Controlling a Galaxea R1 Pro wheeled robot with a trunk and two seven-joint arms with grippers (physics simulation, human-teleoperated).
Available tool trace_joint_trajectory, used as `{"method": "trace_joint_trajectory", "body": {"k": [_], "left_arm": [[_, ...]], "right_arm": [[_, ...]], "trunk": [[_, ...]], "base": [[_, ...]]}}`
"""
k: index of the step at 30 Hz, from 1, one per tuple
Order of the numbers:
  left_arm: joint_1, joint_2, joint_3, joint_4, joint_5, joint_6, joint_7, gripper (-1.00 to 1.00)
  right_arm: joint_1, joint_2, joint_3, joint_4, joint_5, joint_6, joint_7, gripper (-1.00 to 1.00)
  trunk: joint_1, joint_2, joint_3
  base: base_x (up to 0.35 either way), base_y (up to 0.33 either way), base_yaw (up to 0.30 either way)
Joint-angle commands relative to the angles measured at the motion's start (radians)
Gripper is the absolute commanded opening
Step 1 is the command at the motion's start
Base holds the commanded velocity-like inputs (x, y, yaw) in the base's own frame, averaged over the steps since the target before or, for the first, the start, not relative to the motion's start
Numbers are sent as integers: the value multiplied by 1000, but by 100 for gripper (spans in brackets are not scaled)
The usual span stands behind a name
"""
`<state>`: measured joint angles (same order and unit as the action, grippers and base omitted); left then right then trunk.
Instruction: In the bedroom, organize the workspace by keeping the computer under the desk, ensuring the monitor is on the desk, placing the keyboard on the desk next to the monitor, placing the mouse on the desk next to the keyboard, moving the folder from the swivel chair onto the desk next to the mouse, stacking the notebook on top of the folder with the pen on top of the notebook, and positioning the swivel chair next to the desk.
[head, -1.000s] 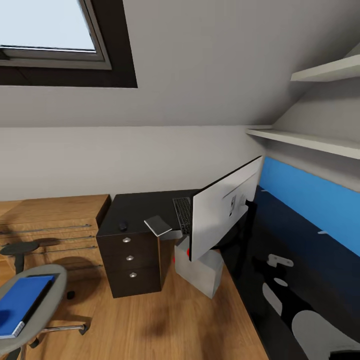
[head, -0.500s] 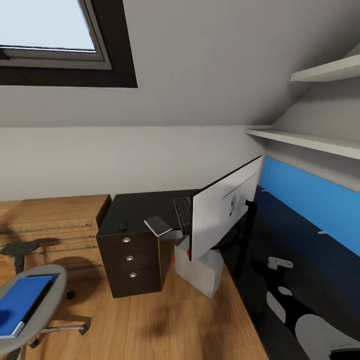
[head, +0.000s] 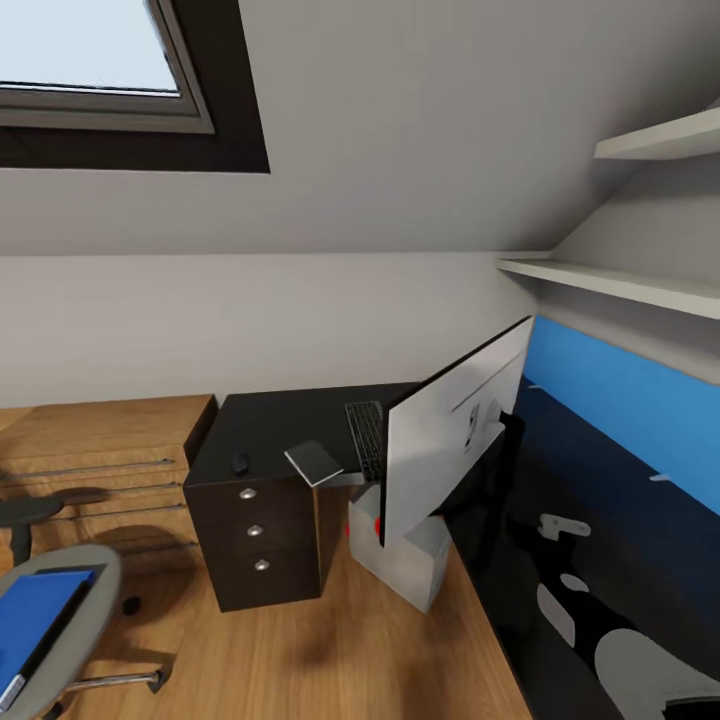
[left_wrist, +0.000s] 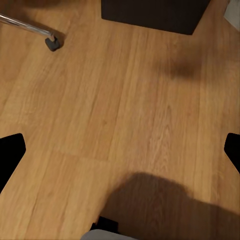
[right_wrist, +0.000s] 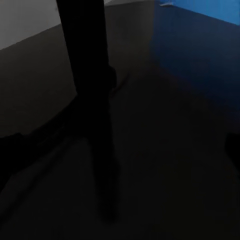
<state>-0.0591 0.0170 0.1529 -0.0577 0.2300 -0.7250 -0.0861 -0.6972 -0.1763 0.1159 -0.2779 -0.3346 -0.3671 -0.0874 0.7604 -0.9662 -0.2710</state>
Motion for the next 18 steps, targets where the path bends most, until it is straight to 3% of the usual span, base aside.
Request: {"method": "trace_joint_trajectory", "body": {"k": [1,12,18], "left_arm": [[-1,0,6,1,5,-2,-9,100],[-1,1,6,1,5,-3,-13,100],[-1,1,5,1,5,-3,-14,100]], "right_arm": [[-1,-1,9,0,-5,-3,-6,100],[-1,-10,9,0,-6,-3,-6,100],[-1,-11,9,0,-6,-3,-6,100]], "trunk": [[0,-1,-1],[0,-1,-1],[0,-1,-1]], "base": [[29,0,0],[213,0,0],[64,0,0]]}}
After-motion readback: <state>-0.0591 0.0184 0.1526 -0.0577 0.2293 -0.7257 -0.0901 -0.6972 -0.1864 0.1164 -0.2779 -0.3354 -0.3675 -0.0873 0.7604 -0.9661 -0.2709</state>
